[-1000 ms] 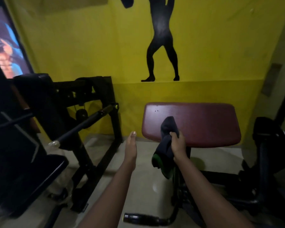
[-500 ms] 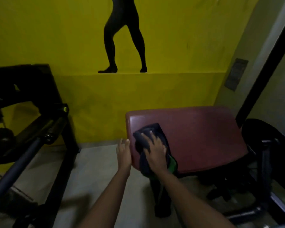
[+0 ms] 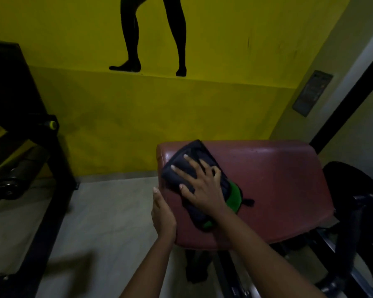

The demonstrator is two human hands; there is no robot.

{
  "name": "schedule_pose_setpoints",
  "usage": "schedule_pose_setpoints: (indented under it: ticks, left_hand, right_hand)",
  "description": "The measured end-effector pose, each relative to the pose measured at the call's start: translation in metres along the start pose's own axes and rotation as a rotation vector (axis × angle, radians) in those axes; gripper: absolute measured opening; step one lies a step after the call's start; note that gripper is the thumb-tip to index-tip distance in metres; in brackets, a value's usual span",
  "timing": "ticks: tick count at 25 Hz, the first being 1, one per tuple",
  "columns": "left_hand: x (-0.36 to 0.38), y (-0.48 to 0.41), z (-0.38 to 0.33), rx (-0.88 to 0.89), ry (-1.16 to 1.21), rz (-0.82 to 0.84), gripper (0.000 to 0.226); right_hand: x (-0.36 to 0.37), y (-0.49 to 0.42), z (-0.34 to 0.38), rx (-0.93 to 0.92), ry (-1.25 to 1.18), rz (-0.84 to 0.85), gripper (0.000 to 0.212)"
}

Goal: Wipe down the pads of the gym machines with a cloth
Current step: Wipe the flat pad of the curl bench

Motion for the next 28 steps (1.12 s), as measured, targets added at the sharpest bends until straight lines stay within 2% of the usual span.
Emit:
schedule_pose_setpoints:
  ticks: [2, 6, 8, 11, 16, 18, 19, 21, 23, 25, 27, 28]
  left_hand:
    - [0.001, -0.002, -0.005, 0.085, -0.035, -0.009, 0.114]
    - [-0.004, -0.006, -0.003, 0.095, -0.071, -0.080, 0.098]
    - [-0.003, -0.004, -0.007, 0.126, -0.097, -0.084, 0.089]
    - [-0.001, -0.001, -0.017, 0.187, -0.108, -0.075, 0.068]
    - [0.002, 0.009, -0.030, 0.282, -0.144, -0.044, 0.060]
    - [0.002, 0.010, -0.033, 0.295, -0.152, -0.043, 0.062]
    - [0.002, 0.010, -0.032, 0.289, -0.160, -0.033, 0.060]
    - [0.005, 0.008, -0.026, 0.284, -0.163, 0.055, 0.055]
    - [0.004, 0.018, -0.020, 0.286, -0.120, 0.160, 0.060]
    - [-0.007, 0.040, -0.010, 0.301, -0.123, 0.172, 0.073]
    - [-0.018, 0.070, -0.006, 0.383, -0.193, 0.144, 0.068]
    - [-0.020, 0.085, -0.009, 0.485, -0.278, 0.114, 0.066]
  right_hand:
    - [-0.002, -0.019, -0.008, 0.070, 0.003, -0.028, 0.047]
    - [0.006, -0.008, 0.053, -0.217, -0.022, -0.007, 0.045]
    - [0.008, -0.021, 0.048, -0.256, -0.068, 0.003, 0.044]
    - [0.007, -0.047, 0.007, -0.058, -0.065, -0.012, 0.045]
    - [-0.007, -0.010, -0.072, 0.398, -0.020, -0.077, 0.053]
    - [-0.010, 0.025, -0.067, 0.595, 0.017, -0.140, 0.054]
    - [-0.011, 0.042, -0.048, 0.633, 0.035, -0.163, 0.053]
    - [-0.010, 0.070, 0.003, 0.568, 0.026, -0.152, 0.044]
    - [-0.008, 0.090, 0.029, 0.447, 0.041, -0.120, 0.038]
    - [-0.011, 0.099, 0.023, 0.352, 0.065, -0.110, 0.040]
    - [-0.018, 0.105, 0.003, 0.330, 0.073, -0.091, 0.043]
    - [-0.021, 0.109, -0.010, 0.349, 0.070, -0.079, 0.045]
Point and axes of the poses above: each hand's wrist, its own y-axis away from the middle knuckle, its own x-axis out of the palm, z = x × y, the point moved 10 cm from there along -y, towards the middle knuckle, and after that the axes turned 9 degrees about -z, right-handed, at the moved point
